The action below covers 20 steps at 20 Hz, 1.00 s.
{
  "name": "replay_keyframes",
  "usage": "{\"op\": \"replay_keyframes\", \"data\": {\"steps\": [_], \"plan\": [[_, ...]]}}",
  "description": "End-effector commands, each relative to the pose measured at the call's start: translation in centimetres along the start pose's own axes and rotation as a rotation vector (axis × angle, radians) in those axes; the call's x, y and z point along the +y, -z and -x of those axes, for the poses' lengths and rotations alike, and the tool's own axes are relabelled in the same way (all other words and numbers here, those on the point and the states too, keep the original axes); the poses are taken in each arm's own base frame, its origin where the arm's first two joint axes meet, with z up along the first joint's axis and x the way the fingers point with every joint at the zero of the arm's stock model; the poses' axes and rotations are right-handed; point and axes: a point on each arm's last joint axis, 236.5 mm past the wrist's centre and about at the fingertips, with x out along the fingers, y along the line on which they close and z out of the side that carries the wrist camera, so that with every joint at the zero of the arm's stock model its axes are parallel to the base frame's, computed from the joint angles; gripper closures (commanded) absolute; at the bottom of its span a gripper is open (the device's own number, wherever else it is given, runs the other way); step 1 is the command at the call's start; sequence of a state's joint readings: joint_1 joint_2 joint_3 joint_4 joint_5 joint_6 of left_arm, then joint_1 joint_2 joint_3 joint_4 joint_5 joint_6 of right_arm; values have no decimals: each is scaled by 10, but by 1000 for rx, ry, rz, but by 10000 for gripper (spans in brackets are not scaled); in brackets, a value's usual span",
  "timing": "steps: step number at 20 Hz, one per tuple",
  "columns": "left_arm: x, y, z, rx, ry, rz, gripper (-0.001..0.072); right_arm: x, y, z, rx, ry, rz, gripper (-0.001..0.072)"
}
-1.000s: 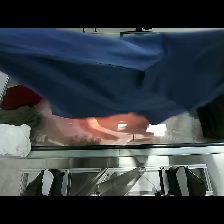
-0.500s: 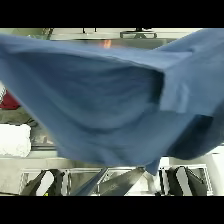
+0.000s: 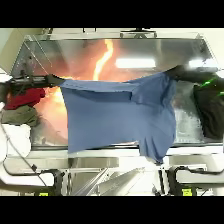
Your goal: Fold the shirts.
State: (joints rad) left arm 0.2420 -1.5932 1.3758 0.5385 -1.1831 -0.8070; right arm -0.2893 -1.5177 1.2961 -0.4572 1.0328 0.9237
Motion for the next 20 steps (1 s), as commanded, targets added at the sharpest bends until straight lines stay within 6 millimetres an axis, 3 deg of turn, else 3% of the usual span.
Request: {"op": "replay_keyframes", "data": {"steps": [1, 4, 6, 9, 11, 14, 18, 20], "plan": [[61, 4, -46, 41, -29, 13, 686, -75, 21, -60, 7, 49, -143, 697], [87, 1, -66, 53, -22, 67, 687, -98, 25, -79, 25, 35, -182, 697], [91, 3, -74, 89, 17, 76, 694, -101, 20, -83, 29, 20, -176, 697], [93, 0, -64, 115, 43, 103, 697, -97, 1, -67, 18, -15, -152, 697], [96, 0, -53, 139, 24, 133, 697, -97, 0, -49, 38, -57, -161, 697], [85, 20, -55, 206, 68, 180, 697, -97, 21, -36, 128, -104, -169, 696], [72, 54, -83, 291, 88, 211, 698, -102, 40, -43, 195, -88, -152, 696], [82, 77, -86, 378, 15, 206, 704, -107, 42, -42, 201, -65, -142, 697]]}}
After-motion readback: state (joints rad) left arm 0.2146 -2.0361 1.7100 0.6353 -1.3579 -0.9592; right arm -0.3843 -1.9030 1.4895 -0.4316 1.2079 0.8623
